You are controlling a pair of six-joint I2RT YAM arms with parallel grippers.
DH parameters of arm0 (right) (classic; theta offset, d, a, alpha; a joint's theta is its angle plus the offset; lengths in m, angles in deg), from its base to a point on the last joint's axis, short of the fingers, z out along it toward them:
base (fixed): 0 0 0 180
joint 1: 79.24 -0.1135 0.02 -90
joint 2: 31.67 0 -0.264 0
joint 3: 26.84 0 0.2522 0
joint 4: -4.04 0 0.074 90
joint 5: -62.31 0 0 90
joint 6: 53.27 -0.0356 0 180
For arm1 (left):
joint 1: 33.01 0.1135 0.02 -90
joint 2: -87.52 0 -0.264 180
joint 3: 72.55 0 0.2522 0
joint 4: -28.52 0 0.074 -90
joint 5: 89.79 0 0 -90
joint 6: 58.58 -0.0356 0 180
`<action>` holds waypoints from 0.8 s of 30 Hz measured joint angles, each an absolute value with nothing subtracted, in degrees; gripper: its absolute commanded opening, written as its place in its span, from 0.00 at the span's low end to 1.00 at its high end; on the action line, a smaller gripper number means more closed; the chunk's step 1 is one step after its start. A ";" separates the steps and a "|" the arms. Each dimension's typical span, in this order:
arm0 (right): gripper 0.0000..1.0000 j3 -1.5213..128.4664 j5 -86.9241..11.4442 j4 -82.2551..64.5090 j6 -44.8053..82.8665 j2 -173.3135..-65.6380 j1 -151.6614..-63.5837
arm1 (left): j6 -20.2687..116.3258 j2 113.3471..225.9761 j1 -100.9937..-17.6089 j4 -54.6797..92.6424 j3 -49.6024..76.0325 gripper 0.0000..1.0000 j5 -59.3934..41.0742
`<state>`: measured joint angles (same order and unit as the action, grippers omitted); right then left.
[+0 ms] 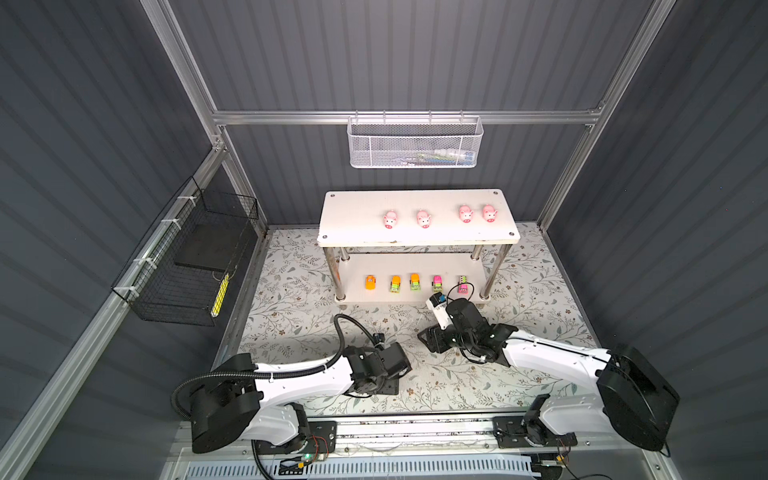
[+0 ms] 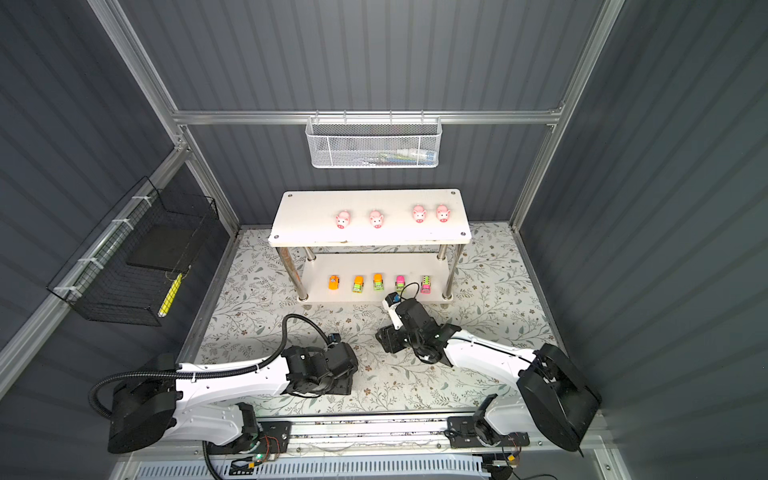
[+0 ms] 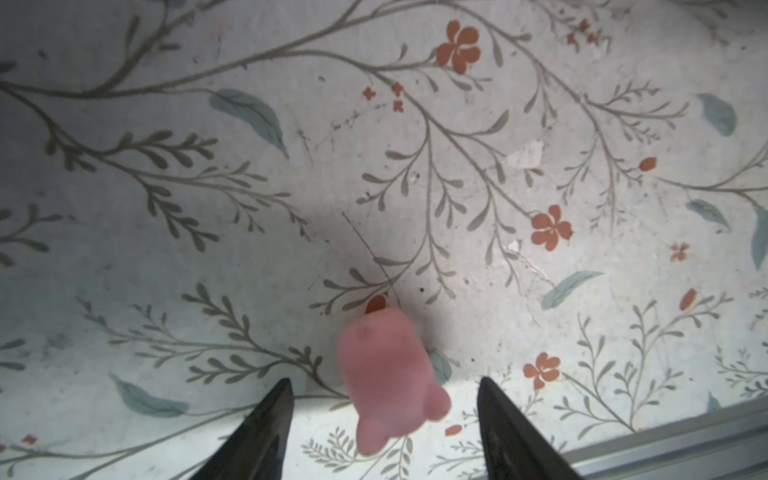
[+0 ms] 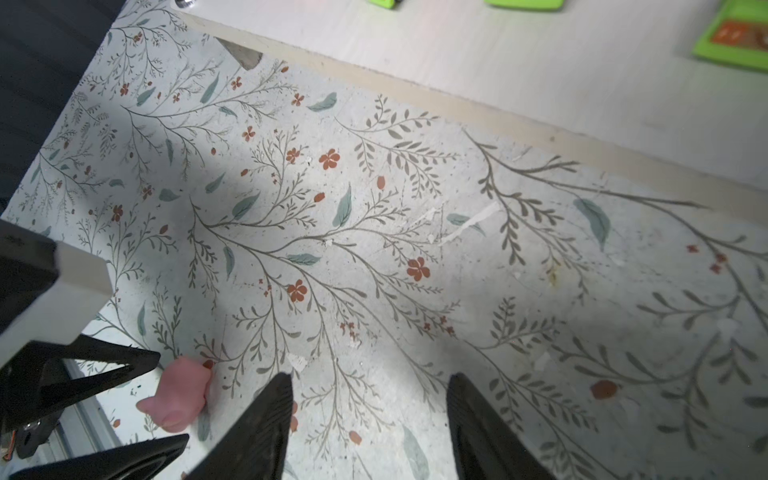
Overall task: Place and organize the plastic toys onto the shelf
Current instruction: 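Open the left gripper and lower it to the last pink pig on the table, then close the left gripper on the last pink pig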
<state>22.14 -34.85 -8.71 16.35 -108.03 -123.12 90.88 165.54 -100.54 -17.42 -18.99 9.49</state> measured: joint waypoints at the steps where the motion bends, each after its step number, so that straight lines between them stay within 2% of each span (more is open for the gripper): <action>1: 0.62 21.77 -34.89 -8.53 16.33 -108.03 -123.05 | 91.06 166.11 -100.54 -17.38 -18.84 0.67 9.49; 6: 0.62 20.68 -35.06 -7.16 16.35 -108.01 -122.37 | 91.65 168.99 -100.54 -17.49 -17.29 0.61 9.56; 16: 0.62 19.72 -36.07 -5.56 16.35 -108.10 -120.82 | 92.24 171.42 -100.58 -18.06 -15.91 0.32 9.49; 24: 0.62 19.72 -37.14 -4.58 16.37 -109.34 -120.36 | 92.33 171.55 -100.58 -19.70 -15.08 0.27 9.58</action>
<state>19.72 -37.14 -4.58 16.37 -109.34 -120.36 92.33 171.55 -100.58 -19.70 -15.08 9.58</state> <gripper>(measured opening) 0.618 0.273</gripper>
